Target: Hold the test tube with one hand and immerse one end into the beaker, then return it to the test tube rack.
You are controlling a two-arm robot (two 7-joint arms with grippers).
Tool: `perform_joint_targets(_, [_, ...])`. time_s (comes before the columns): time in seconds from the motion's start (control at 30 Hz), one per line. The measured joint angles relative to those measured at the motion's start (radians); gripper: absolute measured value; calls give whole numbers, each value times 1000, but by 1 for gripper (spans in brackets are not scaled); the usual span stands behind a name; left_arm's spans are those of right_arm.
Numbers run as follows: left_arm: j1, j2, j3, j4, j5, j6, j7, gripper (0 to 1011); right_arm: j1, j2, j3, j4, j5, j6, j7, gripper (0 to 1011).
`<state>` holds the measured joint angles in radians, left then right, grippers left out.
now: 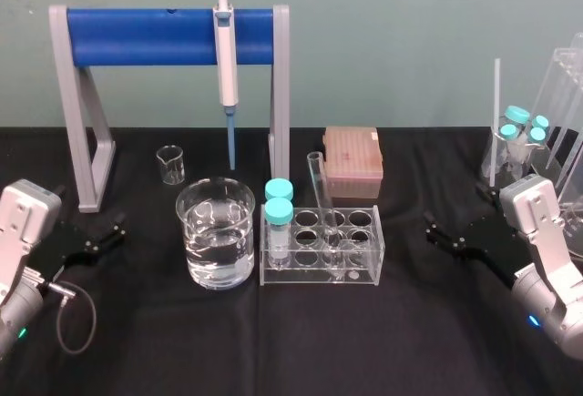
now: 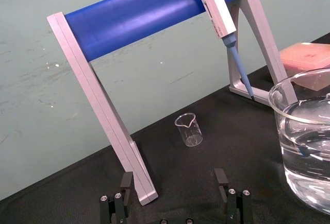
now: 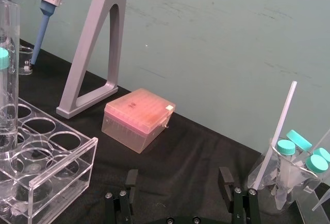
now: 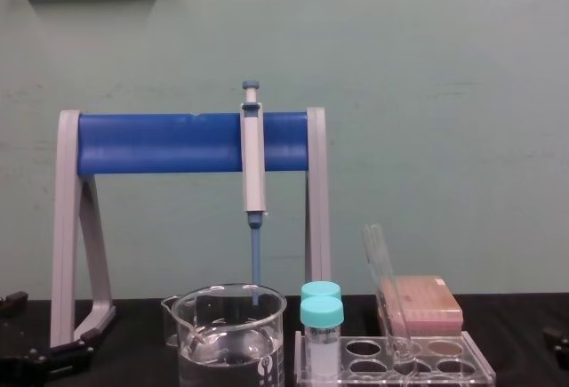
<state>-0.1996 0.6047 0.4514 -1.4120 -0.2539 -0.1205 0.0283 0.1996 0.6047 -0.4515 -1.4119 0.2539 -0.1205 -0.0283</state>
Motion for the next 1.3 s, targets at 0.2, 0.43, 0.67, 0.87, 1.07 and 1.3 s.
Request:
perform_joint_targets(0.2, [0, 0, 0, 0, 0, 0, 0, 1000, 0, 0, 0, 0, 0, 0, 0, 1002])
perform_joint_targets(0.43, [0, 0, 0, 0, 0, 0, 0, 1000, 0, 0, 0, 0, 0, 0, 0, 1002])
perform_joint_targets(0.67, [0, 0, 0, 0, 0, 0, 0, 1000, -9, 0, 23, -25, 8, -2, 9, 1002])
perform_joint_targets(0.87, [0, 0, 0, 0, 0, 0, 0, 1000, -36, -15, 81, -99, 107, 5, 63, 1002])
perform_joint_targets(1.07, [0, 0, 0, 0, 0, 0, 0, 1000, -47, -39, 110, -186, 216, 34, 151, 1002])
perform_joint_targets(1.3, [0, 0, 0, 0, 0, 0, 0, 1000, -38, -50, 95, -253, 251, 56, 253, 1002])
